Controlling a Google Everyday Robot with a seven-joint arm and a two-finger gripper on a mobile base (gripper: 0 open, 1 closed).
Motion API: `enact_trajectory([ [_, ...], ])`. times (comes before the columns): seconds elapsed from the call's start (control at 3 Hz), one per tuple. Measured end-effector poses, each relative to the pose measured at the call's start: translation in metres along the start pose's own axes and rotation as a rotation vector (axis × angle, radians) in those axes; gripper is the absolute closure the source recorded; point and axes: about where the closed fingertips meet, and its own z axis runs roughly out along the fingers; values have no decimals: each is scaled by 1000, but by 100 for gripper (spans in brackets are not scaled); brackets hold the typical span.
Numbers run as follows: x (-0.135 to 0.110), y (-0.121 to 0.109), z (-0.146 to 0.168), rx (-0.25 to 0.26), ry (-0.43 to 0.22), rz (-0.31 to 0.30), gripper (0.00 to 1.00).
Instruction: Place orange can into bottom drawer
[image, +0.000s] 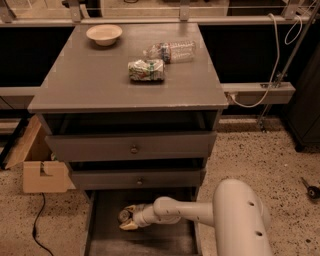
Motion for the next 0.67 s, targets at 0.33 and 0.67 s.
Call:
enact_trajectory([
  [0.33,-1,3,-5,2,3,-7,0],
  [0.67,5,8,-59,54,-21,-1,0],
])
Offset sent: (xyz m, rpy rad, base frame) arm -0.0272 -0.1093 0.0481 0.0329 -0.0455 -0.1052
